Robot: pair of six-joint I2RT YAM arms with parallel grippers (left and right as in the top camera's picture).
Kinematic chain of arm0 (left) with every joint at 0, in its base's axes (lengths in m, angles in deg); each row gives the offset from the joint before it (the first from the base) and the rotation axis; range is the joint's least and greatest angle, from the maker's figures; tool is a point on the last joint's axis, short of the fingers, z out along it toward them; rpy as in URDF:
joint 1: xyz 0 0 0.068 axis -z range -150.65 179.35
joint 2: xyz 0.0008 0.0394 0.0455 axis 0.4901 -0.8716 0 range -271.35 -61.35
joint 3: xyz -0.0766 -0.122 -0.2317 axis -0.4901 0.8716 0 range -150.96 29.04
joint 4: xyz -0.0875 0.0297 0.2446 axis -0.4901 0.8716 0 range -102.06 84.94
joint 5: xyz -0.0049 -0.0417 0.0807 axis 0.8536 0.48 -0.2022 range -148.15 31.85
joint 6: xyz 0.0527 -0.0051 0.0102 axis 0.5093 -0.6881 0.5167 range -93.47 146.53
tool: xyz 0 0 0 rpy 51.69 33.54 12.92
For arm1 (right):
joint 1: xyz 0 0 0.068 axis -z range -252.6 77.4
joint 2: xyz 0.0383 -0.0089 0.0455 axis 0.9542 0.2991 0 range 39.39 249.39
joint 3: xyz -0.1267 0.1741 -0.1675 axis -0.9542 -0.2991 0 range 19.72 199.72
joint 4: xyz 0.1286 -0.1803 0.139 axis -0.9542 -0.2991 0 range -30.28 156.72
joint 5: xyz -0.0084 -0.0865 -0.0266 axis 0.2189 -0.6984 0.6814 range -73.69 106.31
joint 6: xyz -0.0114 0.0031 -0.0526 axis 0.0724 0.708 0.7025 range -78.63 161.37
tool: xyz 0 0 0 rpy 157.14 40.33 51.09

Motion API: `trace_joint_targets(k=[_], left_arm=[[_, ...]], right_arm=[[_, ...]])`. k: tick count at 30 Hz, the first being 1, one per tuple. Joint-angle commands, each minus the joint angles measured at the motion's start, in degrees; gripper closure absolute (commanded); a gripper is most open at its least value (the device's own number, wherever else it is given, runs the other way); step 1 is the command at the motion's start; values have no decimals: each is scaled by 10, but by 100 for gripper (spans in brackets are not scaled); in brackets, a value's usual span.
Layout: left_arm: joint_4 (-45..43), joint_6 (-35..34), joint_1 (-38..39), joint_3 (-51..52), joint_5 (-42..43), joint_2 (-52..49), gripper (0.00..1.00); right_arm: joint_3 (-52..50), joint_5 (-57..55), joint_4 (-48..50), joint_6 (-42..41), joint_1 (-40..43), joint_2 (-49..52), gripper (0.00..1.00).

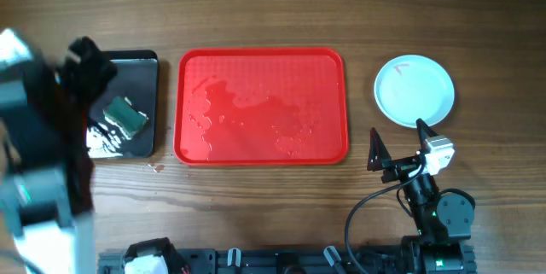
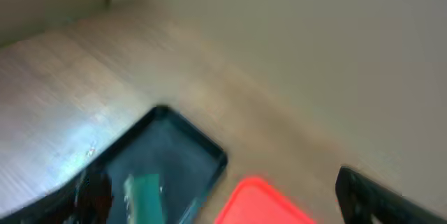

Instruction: Clean dirty plates on tray and stack at the side

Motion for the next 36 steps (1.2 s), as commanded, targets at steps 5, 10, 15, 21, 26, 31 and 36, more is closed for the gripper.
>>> trace_joint_targets(k=[5,10,15,21,26,31,36], left_arm=[[-220,41,20,465,78,331,0],[-297,47,83,610,45,479,0],[-336,105,101,652,46,551,0],[-353,179,99,683,118,551,0],[-353,178,100,683,117,549,0],[-353,178,100,683,117,549,0],[-354,178,100,683,115,549,0]], right_arm=[[-1,-8,1,-2,-3,-2,0],[-1,-8,1,-2,-3,-2,0],[-1,-8,1,-2,-3,-2,0],[-1,-8,1,-2,-3,-2,0],[-1,-8,1,-2,-3,-2,0],[-1,-8,1,-2,-3,-2,0],[-1,-8,1,-2,-3,-2,0]])
